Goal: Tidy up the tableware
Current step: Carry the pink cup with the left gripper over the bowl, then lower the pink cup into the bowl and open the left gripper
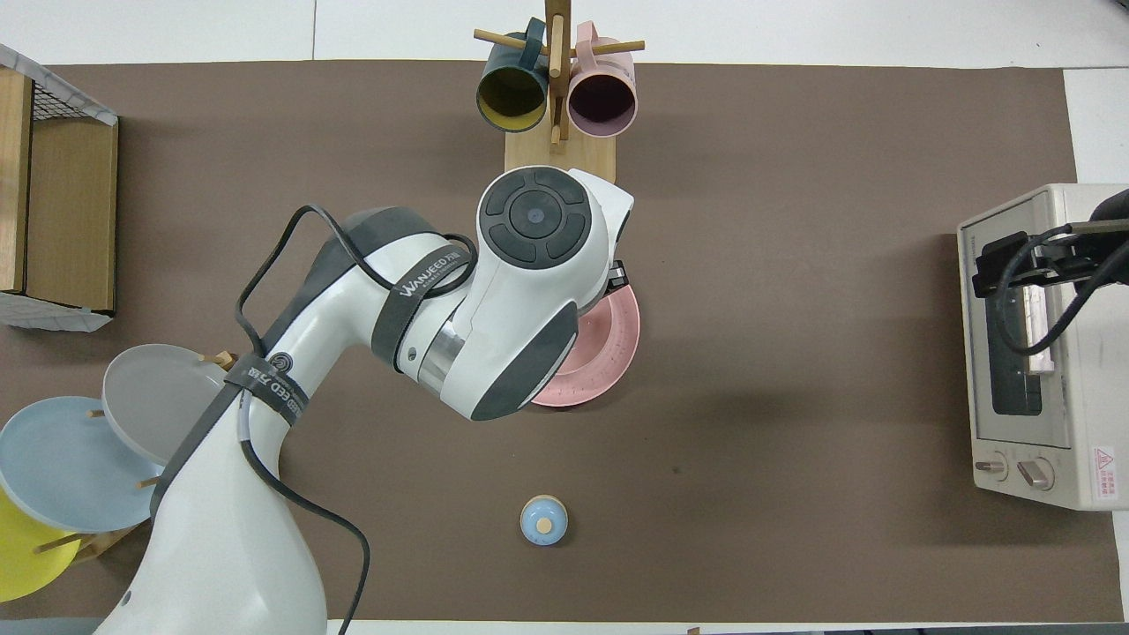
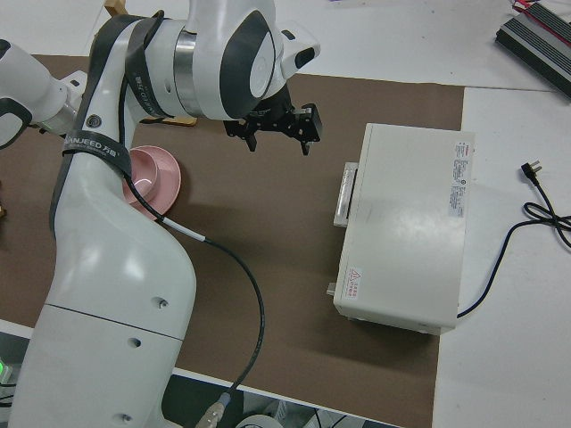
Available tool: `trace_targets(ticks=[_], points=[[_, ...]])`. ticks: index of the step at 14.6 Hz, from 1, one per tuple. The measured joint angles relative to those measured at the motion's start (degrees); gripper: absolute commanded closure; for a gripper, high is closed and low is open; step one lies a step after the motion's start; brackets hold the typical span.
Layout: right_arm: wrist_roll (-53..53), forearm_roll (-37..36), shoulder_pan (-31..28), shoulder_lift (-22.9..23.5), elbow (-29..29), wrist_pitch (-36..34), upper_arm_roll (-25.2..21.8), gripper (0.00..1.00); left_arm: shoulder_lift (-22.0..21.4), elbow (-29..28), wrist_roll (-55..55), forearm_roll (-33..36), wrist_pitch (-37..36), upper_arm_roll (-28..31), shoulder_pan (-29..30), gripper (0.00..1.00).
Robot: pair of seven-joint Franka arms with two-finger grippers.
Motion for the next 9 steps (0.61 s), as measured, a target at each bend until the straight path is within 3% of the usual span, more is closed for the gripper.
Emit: trace_targets(ticks=[8,9], points=[[0.0,0.0,0.0,0.0,0.0,0.0,0.0,0.0,0.82,-4.3,-2.48,1.03,4.41,0.0,-2.38,1.0],[0.0,0.0,0.0,0.0,0.0,0.0,0.0,0.0,0.82,-4.51,-2.48,1.04,4.73,0.0,-2.38,0.81]])
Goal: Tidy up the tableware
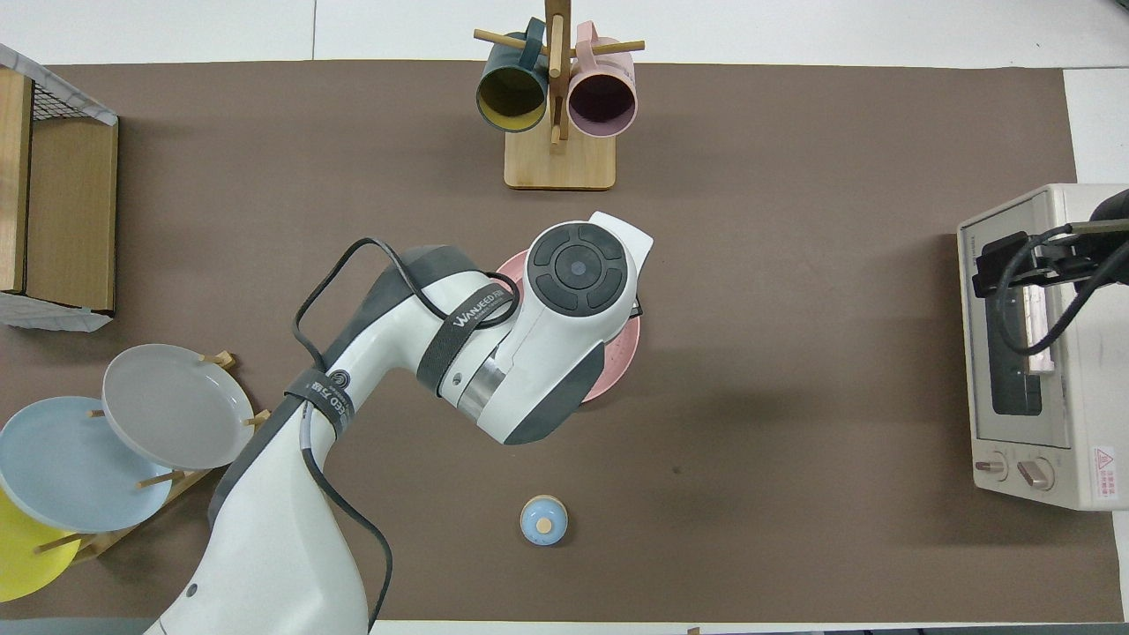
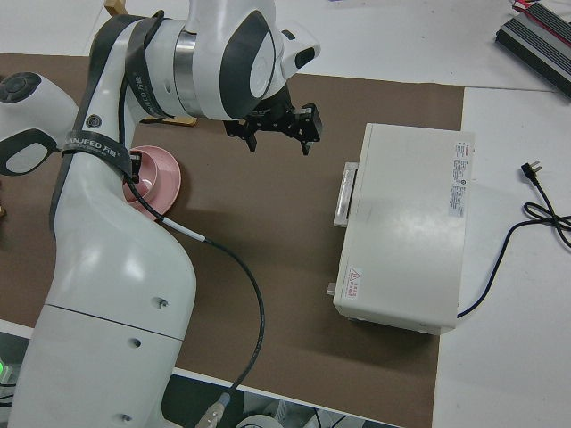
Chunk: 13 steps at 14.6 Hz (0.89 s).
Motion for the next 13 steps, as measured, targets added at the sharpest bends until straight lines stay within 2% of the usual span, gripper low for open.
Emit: trace_targets(ticks=[1,2,6,10,13], points=[[0.0,0.0,0.0,0.0,0.0,0.0,0.0,0.0,0.0,-0.05,0.0,0.01,0.09,0.01,0.0,0.06],[0.0,0.0,0.0,0.0,0.0,0.0,0.0,0.0,0.0,-0.05,0.0,0.03,0.09,0.02,0.0,0.0],[0.0,0.0,0.0,0.0,0.0,0.0,0.0,0.0,-1.02,0.37,0.01,1.44,-1.24,0.84,0.13,0.0],[0.0,0.0,0.0,0.0,0.0,0.0,0.0,0.0,-7.06,2.03,1.9,1.94,-8.31,1.82,5.11,0.0],[0.0,0.0,0.0,0.0,0.0,0.0,0.0,0.0,-13.32,2.65,9.65,2.05,-15.05,2.09,11.59,0.0]])
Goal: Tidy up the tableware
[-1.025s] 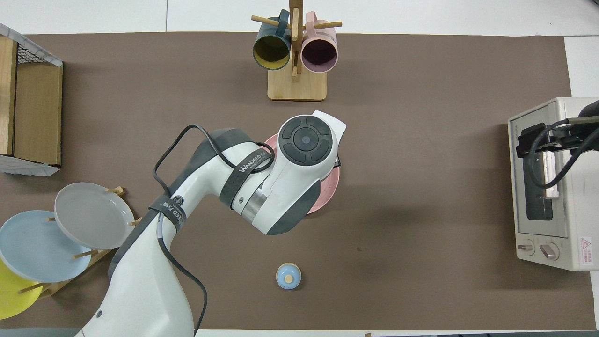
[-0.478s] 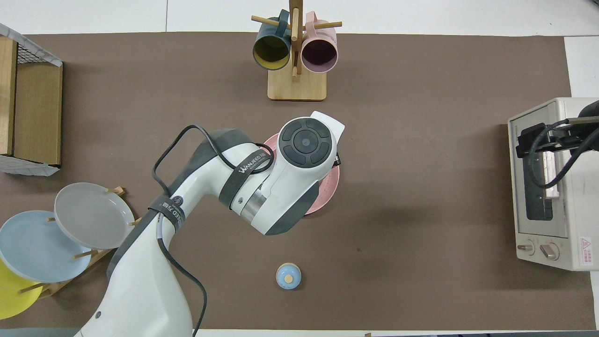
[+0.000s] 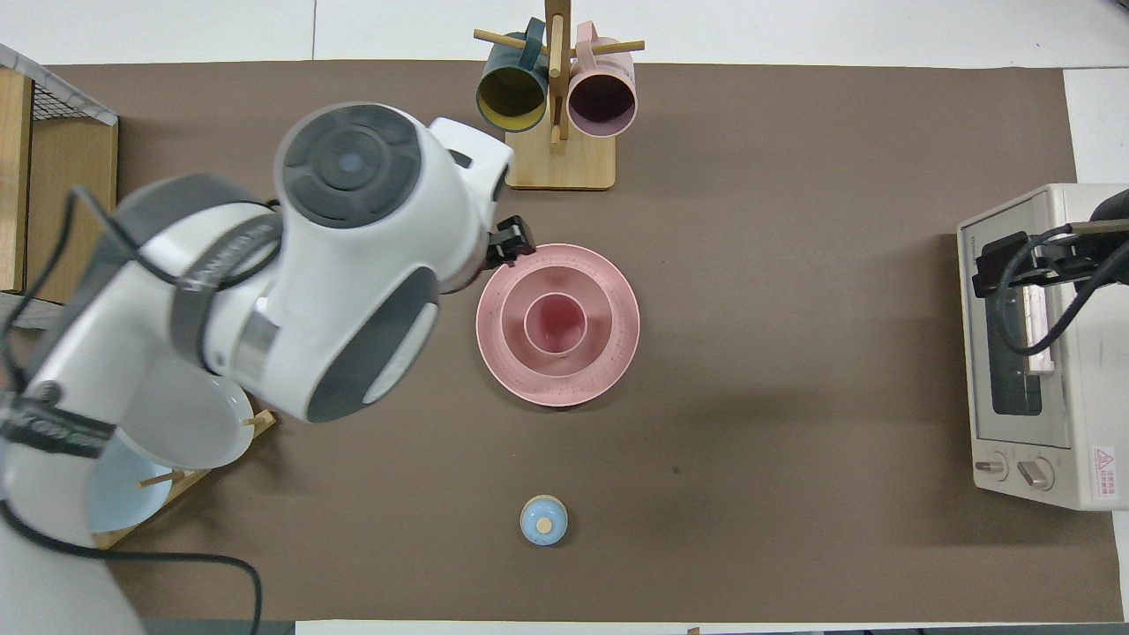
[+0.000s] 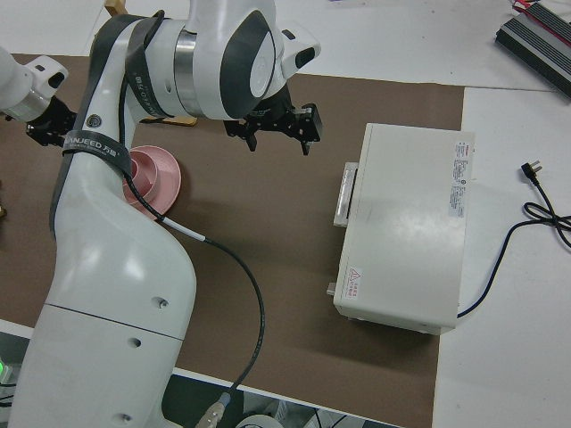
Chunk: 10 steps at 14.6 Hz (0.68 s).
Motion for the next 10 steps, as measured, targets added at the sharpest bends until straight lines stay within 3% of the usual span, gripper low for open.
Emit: trace_targets(ticks=[4,7,10], points=[[0.0,0.0,0.0,0.0,0.0,0.0,0.0,0.0,-6.22,-0.13,16.93,0.01,-6.48,0.26,12.06,0.0],[0.0,0.0,0.0,0.0,0.0,0.0,0.0,0.0,-7.15,-0.7,29.37,0.0,-8.93,0.36,19.25,0.0],[0.0,0.0,0.0,0.0,0.0,0.0,0.0,0.0,-7.98,-2.53,34.91,0.0,-9.61,0.34,22.6,0.0]])
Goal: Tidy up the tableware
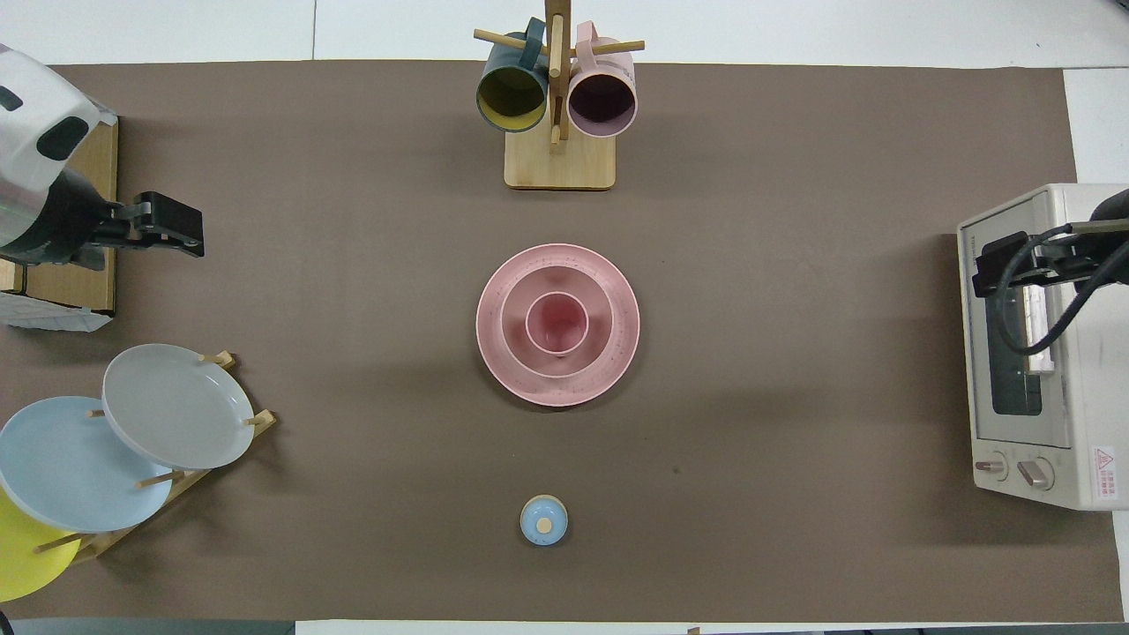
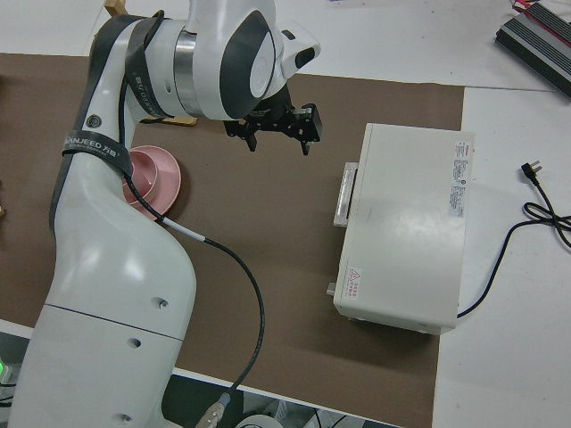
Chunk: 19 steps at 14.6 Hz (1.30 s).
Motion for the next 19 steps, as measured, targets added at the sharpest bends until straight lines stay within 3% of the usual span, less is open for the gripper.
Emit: trace_targets(ticks=[8,13,19], points=[[0.0,0.0,0.0,0.0,0.0,0.0,0.0,0.0,-7.34,-10.0,1.92,-0.06,-0.08,-0.32,1.1,0.0],[0.0,0.0,0.0,0.0,0.0,0.0,0.0,0.0,-7.69,-8.72,1.9,-2.9,1.42,-0.32,1.48,0.0],[0.0,0.0,0.0,0.0,0.0,0.0,0.0,0.0,-7.43,-6.92,3.64,-2.34,-1.86,-0.73,1.74,0.0]])
